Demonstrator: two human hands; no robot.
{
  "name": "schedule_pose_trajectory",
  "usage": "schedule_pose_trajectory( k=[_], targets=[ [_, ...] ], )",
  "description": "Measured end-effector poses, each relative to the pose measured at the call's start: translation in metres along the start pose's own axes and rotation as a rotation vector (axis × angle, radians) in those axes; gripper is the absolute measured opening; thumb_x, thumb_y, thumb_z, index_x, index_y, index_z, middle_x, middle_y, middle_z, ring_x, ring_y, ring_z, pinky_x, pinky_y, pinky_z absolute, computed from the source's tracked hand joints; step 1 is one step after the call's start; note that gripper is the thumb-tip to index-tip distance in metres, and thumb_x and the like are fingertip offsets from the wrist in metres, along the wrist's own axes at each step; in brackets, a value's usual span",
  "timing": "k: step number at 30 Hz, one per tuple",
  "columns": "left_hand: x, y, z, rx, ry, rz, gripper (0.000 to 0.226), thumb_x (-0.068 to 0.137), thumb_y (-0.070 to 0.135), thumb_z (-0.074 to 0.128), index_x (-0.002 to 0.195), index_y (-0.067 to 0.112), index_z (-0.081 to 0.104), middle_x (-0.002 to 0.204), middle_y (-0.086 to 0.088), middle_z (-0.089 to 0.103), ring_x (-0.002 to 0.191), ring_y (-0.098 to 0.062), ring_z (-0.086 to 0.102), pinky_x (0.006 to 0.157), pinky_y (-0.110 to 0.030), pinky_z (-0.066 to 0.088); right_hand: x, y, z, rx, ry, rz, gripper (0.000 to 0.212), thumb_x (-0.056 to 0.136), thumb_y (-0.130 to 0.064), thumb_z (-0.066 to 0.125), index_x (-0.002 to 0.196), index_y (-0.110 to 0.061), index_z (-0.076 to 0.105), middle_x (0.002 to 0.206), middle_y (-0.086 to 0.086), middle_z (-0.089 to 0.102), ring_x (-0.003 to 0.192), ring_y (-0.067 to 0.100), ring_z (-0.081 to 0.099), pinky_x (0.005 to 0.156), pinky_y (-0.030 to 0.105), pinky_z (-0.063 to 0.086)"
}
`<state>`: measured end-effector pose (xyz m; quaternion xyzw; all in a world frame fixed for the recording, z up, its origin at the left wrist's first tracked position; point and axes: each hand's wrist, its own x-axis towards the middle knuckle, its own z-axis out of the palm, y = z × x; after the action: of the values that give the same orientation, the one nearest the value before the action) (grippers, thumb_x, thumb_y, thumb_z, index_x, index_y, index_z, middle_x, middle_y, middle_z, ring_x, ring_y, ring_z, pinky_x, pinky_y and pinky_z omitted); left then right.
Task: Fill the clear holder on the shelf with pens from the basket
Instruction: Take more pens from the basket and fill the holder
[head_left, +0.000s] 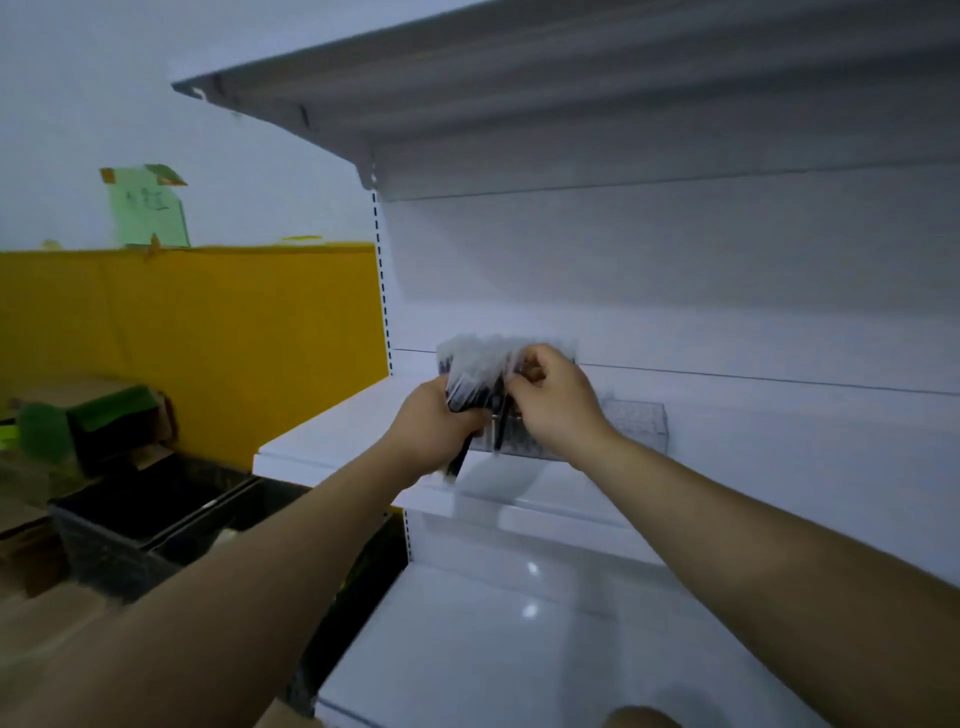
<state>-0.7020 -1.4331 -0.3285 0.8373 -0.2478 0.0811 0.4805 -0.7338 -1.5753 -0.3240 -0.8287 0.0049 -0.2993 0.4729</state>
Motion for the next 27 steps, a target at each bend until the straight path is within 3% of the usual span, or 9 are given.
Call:
schedule_pose_trajectory(
  k=[3, 8, 11, 14, 18, 21, 24, 27],
  targets=[
    [0.016, 0.005, 0.018, -0.057, -0.047, 0.006, 0.008, 0.087, 0.011, 0.064, 0.088, 0.018, 0.061, 0.076, -0.001, 0.063, 0.069, -0.02, 0.058, 0.059, -0.026, 0.043, 0.014, 0.011, -0.03, 0.025, 0.111, 0.007, 0.004, 0.093, -0.013, 0.053, 0.093, -0.017, 0.054, 0.073, -0.003, 0.052, 0.065, 0.018, 0.047, 0.06, 0.028, 0.038],
    [0.038, 0.006, 0.042, -0.131, -0.111, -0.014, 0.005, 0.089, 0.011, 0.064, 0.086, 0.015, 0.061, 0.076, -0.003, 0.064, 0.069, -0.019, 0.058, 0.056, -0.024, 0.042, 0.04, 0.032, -0.056, 0.039, 0.216, 0.012, 0.005, 0.094, -0.013, 0.054, 0.096, -0.017, 0.055, 0.076, -0.006, 0.053, 0.069, 0.018, 0.051, 0.064, 0.028, 0.042],
    [0.048, 0.005, 0.051, -0.15, -0.131, -0.028, 0.004, 0.09, 0.013, 0.063, 0.093, 0.012, 0.063, 0.08, -0.003, 0.065, 0.073, -0.018, 0.059, 0.056, -0.021, 0.041, 0.052, 0.045, -0.056, 0.009, 0.212, 0.041, 0.005, 0.094, -0.014, 0.054, 0.096, -0.018, 0.055, 0.085, -0.001, 0.059, 0.075, 0.018, 0.055, 0.066, 0.025, 0.043],
    [0.055, 0.002, 0.056, -0.163, -0.152, -0.027, 0.003, 0.091, 0.012, 0.062, 0.088, 0.014, 0.063, 0.082, -0.007, 0.066, 0.073, -0.02, 0.06, 0.059, -0.023, 0.043, 0.058, 0.054, -0.052, -0.022, 0.182, 0.067, 0.006, 0.095, -0.014, 0.054, 0.096, -0.019, 0.055, 0.082, -0.004, 0.057, 0.076, 0.018, 0.056, 0.066, 0.023, 0.045],
    [0.063, -0.005, 0.059, -0.186, -0.172, -0.027, 0.007, 0.09, 0.01, 0.062, 0.087, 0.016, 0.063, 0.082, -0.009, 0.067, 0.075, -0.022, 0.062, 0.069, -0.027, 0.047, 0.064, 0.059, -0.045, -0.03, 0.141, 0.083, 0.006, 0.094, -0.014, 0.054, 0.097, -0.018, 0.056, 0.085, 0.001, 0.061, 0.078, 0.024, 0.059, 0.07, 0.032, 0.05],
    [0.068, -0.01, 0.061, -0.225, -0.156, -0.037, 0.008, 0.09, 0.009, 0.063, 0.093, 0.016, 0.064, 0.084, -0.008, 0.068, 0.08, -0.022, 0.064, 0.074, -0.029, 0.05, 0.067, 0.062, -0.039, -0.09, 0.099, 0.066, 0.01, 0.095, -0.015, 0.053, 0.103, -0.018, 0.058, 0.082, -0.002, 0.058, 0.076, 0.021, 0.057, 0.063, 0.026, 0.045],
    [0.07, -0.014, 0.061, -0.236, -0.146, -0.048, 0.009, 0.09, 0.01, 0.063, 0.097, 0.016, 0.064, 0.08, -0.001, 0.068, 0.074, -0.014, 0.064, 0.064, -0.02, 0.048, 0.068, 0.065, -0.037, -0.098, 0.105, 0.045, 0.012, 0.095, -0.015, 0.053, 0.104, -0.02, 0.059, 0.075, -0.005, 0.054, 0.069, 0.016, 0.051, 0.059, 0.022, 0.042],
    [0.071, -0.016, 0.061, -0.241, -0.14, -0.052, 0.01, 0.09, 0.01, 0.063, 0.098, 0.017, 0.064, 0.078, 0.002, 0.067, 0.068, -0.009, 0.062, 0.06, -0.018, 0.045, 0.07, 0.062, -0.04, -0.029, 0.16, 0.015, 0.011, 0.095, -0.013, 0.052, 0.098, -0.023, 0.055, 0.073, -0.005, 0.052, 0.063, 0.01, 0.048, 0.05, 0.008, 0.037]
  ],
)
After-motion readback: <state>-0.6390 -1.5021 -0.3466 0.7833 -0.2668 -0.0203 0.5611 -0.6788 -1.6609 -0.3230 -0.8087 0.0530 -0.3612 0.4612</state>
